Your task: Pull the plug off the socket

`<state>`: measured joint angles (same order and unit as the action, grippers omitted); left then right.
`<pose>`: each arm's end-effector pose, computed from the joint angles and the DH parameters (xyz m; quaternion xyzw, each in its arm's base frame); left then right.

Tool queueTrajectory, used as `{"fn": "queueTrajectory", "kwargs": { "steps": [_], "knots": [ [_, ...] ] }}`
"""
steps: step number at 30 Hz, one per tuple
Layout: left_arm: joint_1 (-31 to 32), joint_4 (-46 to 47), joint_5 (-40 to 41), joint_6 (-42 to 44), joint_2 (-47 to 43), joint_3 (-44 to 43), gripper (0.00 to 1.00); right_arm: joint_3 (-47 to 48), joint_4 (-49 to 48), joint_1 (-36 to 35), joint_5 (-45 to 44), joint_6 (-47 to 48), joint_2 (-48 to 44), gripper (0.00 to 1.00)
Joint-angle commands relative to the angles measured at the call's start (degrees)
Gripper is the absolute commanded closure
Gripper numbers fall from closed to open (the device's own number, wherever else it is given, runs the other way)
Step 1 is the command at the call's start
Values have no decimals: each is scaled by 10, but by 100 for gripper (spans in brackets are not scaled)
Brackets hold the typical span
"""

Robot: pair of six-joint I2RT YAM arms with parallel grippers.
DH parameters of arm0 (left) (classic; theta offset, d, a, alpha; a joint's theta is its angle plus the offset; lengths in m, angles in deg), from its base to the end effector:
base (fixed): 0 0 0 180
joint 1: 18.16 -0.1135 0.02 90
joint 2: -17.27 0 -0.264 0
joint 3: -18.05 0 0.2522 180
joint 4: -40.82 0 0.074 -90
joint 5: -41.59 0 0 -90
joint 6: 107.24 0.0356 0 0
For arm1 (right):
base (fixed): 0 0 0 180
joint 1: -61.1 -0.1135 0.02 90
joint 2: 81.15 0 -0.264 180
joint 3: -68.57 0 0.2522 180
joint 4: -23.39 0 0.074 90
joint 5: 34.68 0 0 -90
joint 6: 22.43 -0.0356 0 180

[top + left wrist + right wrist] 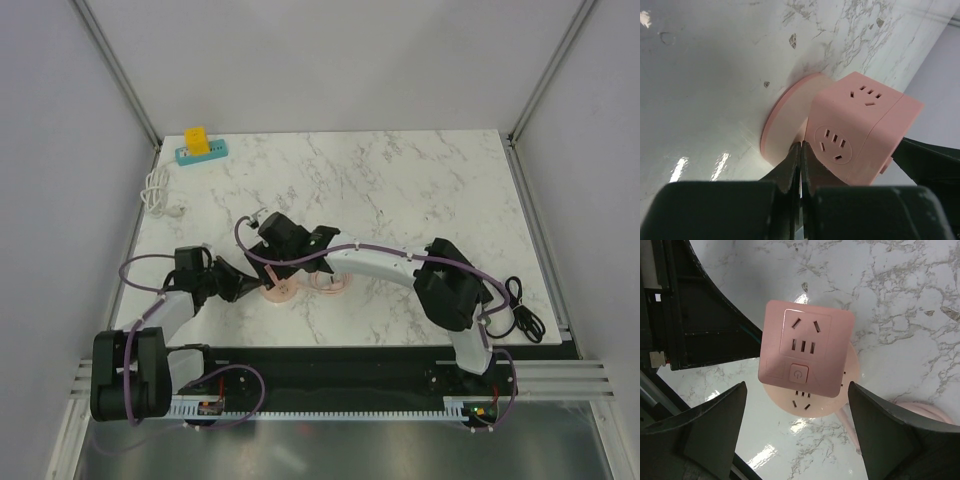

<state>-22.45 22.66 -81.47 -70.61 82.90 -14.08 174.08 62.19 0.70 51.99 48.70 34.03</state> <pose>0.1867 -0.0055 0.1333 -0.3548 0.8383 -0.3752 0.1747 0.2258 0.3934 0.2280 -0.3217 0.8776 0.2051 0.2903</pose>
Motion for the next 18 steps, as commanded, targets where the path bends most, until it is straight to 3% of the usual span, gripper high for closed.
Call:
{"fn": "queueTrajectory", "kwargs": {
  "steps": [1, 9, 18],
  "knots": [
    [5, 36, -4, -9, 13, 4, 98, 36, 12, -5, -21, 16, 18, 10],
    [7, 25, 11, 0, 14, 15, 98, 78, 22, -11, -50, 35, 61, 12],
    [10, -20, 34, 13, 4, 6, 98, 112, 25, -12, -67, 40, 91, 23]
  ]
}}
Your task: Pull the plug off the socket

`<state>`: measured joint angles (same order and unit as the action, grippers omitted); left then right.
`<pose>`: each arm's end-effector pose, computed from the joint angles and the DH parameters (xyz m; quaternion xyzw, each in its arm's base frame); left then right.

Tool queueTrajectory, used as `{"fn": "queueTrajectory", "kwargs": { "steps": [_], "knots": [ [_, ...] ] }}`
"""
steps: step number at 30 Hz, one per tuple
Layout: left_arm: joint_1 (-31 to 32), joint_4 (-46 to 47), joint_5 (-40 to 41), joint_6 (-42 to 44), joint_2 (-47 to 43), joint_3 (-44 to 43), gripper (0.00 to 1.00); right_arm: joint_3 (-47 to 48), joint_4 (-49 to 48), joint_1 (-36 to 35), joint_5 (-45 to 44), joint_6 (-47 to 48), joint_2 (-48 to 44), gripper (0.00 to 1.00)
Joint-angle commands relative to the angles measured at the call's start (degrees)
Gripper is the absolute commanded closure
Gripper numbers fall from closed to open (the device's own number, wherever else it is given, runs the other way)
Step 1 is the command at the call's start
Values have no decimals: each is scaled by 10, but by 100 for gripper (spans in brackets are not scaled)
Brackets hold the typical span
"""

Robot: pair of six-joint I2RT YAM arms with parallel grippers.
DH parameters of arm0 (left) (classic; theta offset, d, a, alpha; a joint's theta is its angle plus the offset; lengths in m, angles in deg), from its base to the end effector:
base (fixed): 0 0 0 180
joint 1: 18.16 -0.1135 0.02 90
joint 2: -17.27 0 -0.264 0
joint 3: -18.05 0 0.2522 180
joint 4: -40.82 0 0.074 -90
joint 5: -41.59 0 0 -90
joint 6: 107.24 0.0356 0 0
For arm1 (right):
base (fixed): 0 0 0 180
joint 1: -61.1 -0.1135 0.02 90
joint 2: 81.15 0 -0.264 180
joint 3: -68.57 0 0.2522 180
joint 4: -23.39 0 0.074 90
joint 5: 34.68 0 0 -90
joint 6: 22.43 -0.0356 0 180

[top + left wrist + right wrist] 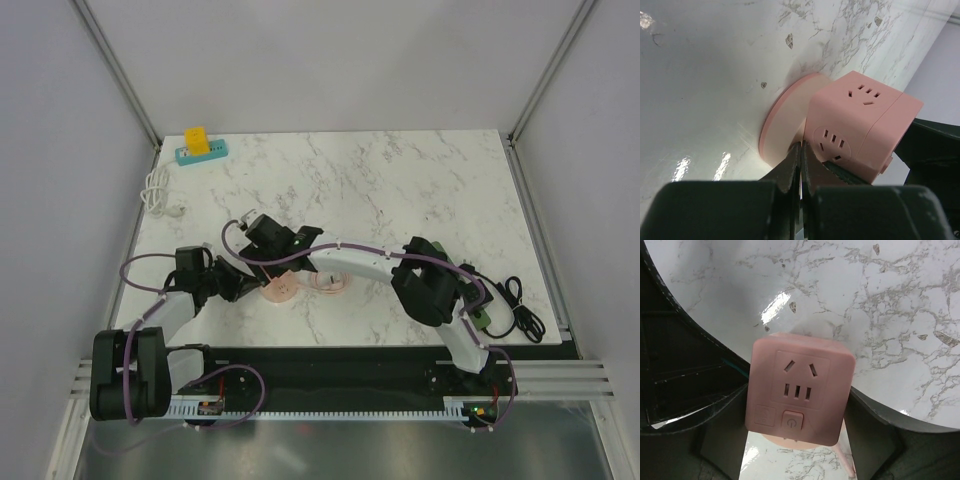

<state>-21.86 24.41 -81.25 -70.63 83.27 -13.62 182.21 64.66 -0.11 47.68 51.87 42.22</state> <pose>0.1875 -0.0072 0.1320 -0.3483 0.8390 -0.3770 0.1806 0.2365 0.4206 0.2064 -0.3433 0.8759 0.1580 0.2999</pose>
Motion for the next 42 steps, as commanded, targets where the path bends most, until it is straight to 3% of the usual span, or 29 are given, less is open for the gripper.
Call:
{"fn": "queueTrajectory", "kwargs": {
  "steps": [1, 15, 18, 24, 25, 27, 37, 42],
  "knots": [
    [4, -38, 32, 14, 2, 1, 98, 33, 0, -4, -26, 8, 12, 24],
    [3, -64, 55, 21, 10, -5, 98, 50, 7, -15, -91, -11, 29, 39],
    [3, -70, 60, 22, 11, -7, 98, 47, 8, -16, -105, -14, 27, 57],
    [3, -74, 65, 22, 17, -8, 98, 27, -9, -22, -118, -24, 8, 78],
    [3, -75, 65, 22, 18, -8, 98, 11, -24, -24, -120, -27, -2, 89],
    [3, -75, 66, 23, 19, -7, 98, -8, -44, -24, -131, -35, -15, 100],
    [6, -82, 68, 32, 25, -10, 98, -175, -238, -28, -142, -43, -127, 100],
    [8, -84, 68, 36, 26, -12, 98, -187, -265, -36, -145, -35, -139, 100]
  ]
}}
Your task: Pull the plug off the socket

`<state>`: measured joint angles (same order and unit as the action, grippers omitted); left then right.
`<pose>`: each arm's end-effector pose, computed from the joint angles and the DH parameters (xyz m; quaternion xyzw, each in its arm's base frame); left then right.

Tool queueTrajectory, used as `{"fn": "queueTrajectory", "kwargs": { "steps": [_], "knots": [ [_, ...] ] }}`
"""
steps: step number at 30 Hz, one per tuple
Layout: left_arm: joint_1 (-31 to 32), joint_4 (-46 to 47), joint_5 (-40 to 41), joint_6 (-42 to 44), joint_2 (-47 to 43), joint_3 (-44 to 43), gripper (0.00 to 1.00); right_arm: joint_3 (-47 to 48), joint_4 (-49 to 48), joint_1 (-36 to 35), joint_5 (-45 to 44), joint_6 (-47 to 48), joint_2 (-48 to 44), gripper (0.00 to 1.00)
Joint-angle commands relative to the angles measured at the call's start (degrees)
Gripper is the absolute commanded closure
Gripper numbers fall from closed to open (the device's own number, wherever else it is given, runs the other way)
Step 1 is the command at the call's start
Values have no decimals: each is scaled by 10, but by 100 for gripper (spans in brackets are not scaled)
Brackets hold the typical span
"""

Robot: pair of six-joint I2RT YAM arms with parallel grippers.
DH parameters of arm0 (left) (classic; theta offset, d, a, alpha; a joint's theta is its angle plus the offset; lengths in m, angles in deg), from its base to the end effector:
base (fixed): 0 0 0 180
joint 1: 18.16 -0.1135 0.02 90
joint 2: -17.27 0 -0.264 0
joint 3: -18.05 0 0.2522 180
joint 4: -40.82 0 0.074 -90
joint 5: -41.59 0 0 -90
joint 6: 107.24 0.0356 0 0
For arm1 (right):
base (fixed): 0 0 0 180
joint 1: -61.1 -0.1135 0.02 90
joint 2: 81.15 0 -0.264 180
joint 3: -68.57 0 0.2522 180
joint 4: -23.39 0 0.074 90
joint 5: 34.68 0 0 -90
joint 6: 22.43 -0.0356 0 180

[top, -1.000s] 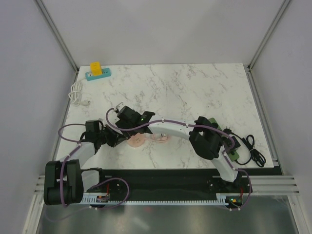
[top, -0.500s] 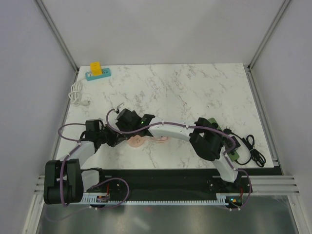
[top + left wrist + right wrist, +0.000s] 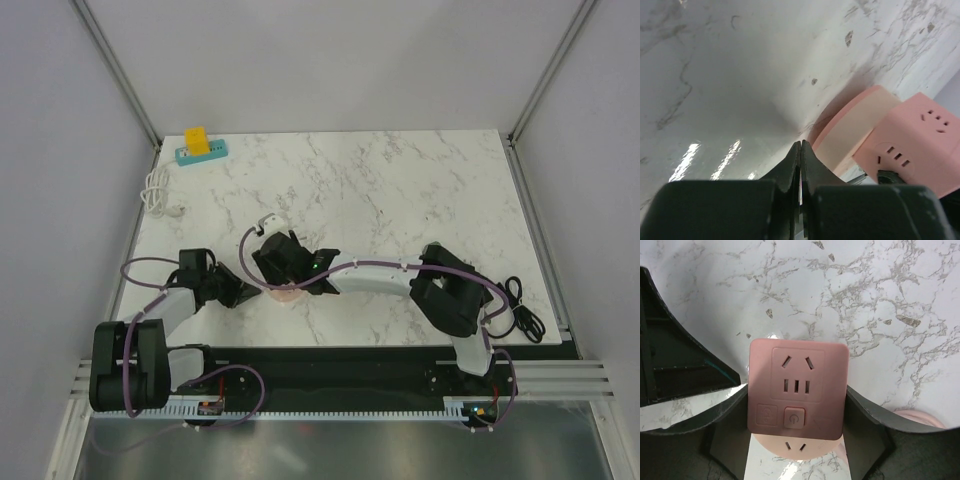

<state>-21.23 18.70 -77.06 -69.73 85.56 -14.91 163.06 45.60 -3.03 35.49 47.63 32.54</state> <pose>0.1854 -0.0072 0.1242 -0.3721 0.8552 -0.3293 0.1474 0.2050 0.3950 0.2012 -0.2721 0.8585 0.1548 0.4061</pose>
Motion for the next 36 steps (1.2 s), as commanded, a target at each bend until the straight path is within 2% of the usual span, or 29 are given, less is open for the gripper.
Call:
{"fn": "queueTrajectory", "kwargs": {
  "steps": [1, 5, 6, 7, 8, 9, 12, 23, 32, 36],
  "knots": [
    [3, -29, 17, 34, 3, -7, 98, 8, -70, -7, -25, 13, -41, 100],
    [3, -25, -30, 68, -37, -24, 98, -7, -61, -5, -38, 20, -57, 100],
    [2, -23, -40, 70, -53, -25, 95, -13, -61, -3, -36, 19, -63, 100],
    [3, -22, -50, 77, -68, -27, 78, -15, -61, -1, -23, 19, -67, 100],
    [3, -22, -52, 78, -103, -28, 67, -16, -59, 2, -12, 13, -73, 100],
    [3, -23, -54, 78, -119, -26, 46, -20, -54, 10, 2, 11, -76, 100],
    [3, -24, -66, 75, -162, -22, 11, -27, -52, 30, 32, -1, -87, 100],
    [4, 28, -147, 92, -176, 14, 11, -29, -57, 102, 221, -67, -107, 100],
    [16, 62, -153, 72, -158, 19, 12, -47, -104, 104, 287, -112, -108, 100],
    [22, 61, -140, 72, -142, 21, 23, -51, -107, 104, 290, -116, -109, 100]
  ]
}}
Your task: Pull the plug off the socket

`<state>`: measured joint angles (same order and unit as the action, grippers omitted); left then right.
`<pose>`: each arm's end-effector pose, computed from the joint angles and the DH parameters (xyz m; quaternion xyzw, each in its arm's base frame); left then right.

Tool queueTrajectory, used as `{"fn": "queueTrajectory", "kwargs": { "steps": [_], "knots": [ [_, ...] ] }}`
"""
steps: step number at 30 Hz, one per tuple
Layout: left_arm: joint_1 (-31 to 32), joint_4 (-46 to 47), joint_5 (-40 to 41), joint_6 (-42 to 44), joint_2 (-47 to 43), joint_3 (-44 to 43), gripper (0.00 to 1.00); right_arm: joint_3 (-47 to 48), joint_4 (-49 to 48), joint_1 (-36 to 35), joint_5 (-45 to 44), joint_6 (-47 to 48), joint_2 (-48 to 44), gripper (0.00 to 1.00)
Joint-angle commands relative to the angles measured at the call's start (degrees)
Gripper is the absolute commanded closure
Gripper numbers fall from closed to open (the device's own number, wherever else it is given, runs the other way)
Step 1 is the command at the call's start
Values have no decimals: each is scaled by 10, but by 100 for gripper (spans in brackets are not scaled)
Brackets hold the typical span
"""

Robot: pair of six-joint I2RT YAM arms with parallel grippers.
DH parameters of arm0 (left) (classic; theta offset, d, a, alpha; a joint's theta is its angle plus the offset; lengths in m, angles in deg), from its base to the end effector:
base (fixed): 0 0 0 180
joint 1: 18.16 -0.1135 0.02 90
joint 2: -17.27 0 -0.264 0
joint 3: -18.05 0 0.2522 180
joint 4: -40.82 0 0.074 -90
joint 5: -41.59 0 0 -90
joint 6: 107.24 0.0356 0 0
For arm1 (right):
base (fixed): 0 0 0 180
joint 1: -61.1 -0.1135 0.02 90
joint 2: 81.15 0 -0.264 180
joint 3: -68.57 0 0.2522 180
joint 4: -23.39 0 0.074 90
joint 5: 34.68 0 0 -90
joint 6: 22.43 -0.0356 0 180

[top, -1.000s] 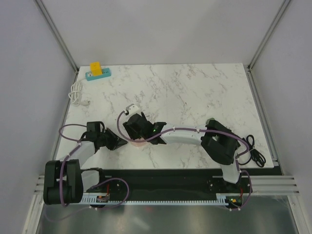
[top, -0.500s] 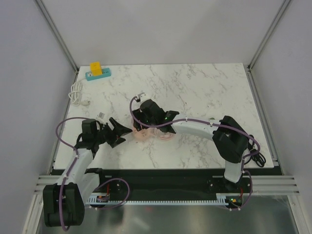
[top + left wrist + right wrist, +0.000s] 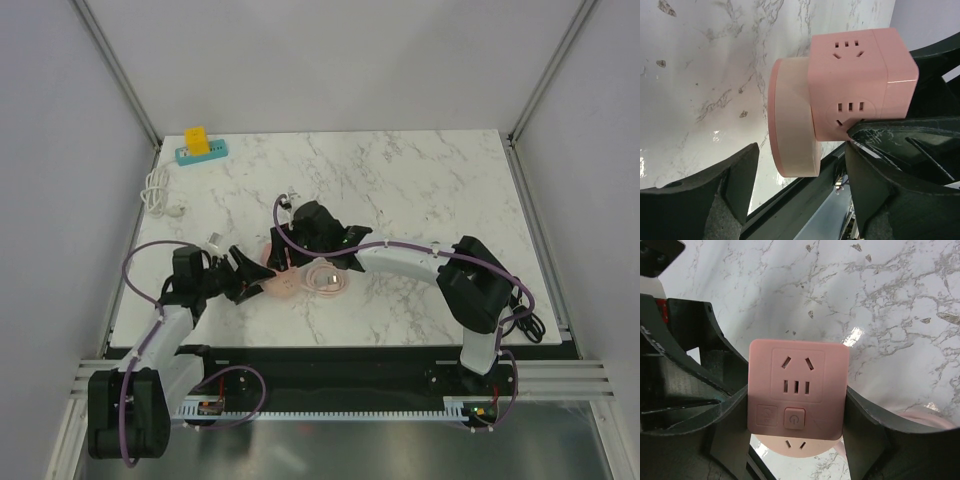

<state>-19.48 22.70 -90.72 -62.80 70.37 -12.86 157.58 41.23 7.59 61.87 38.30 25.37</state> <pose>0.1720 -0.0200 0.1645 -0.1975 0.8368 -0.4509 0.2397 0.2493 0.3439 0.2274 -0.2119 0.8617 0.3411 0.3103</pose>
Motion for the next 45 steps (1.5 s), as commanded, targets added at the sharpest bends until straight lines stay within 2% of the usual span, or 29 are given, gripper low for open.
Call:
{"fn": "queueTrajectory", "kwargs": {
  "steps": [1, 5, 6, 8, 10, 11, 14, 15, 17, 32, 36, 41, 45],
  "knots": [
    [4, 22, -1, 2, 13, 1, 25, 3, -64, -2, 26, -22, -39, 100],
    [7, 21, 7, 2, 34, 4, 33, 3, -67, -1, 25, -24, -40, 100],
    [6, 21, 8, 1, 40, 3, 40, 3, -67, -3, 26, -25, -40, 100],
    [7, 22, 13, 1, 43, 1, 47, 3, -68, -2, 23, -25, -37, 100],
    [7, 20, 17, 0, 47, -1, 60, 0, -69, -2, 17, -25, -39, 100],
    [6, 15, 23, -1, 48, -2, 70, 0, -69, -2, 10, -25, -40, 100],
    [6, 2, 42, 0, 62, -8, 84, 0, -69, -2, 1, -24, -47, 100],
    [7, -6, 47, 0, 67, -10, 92, 0, -69, -2, 0, -22, -53, 100],
    [7, -11, 52, -5, 85, -12, 98, -2, -69, -3, -7, -20, -58, 100],
    [7, -32, 122, -46, 98, -1, 98, -70, -117, -3, -84, -4, -115, 100],
    [7, -33, 129, -49, 104, -2, 98, -77, -124, -3, -114, 15, -146, 100],
    [6, -35, 136, -47, 102, -10, 98, -134, -200, -2, -133, 19, -192, 100],
    [6, -34, 124, -31, 105, -17, 98, -139, -183, 14, -167, 14, -199, 100]
  ]
}}
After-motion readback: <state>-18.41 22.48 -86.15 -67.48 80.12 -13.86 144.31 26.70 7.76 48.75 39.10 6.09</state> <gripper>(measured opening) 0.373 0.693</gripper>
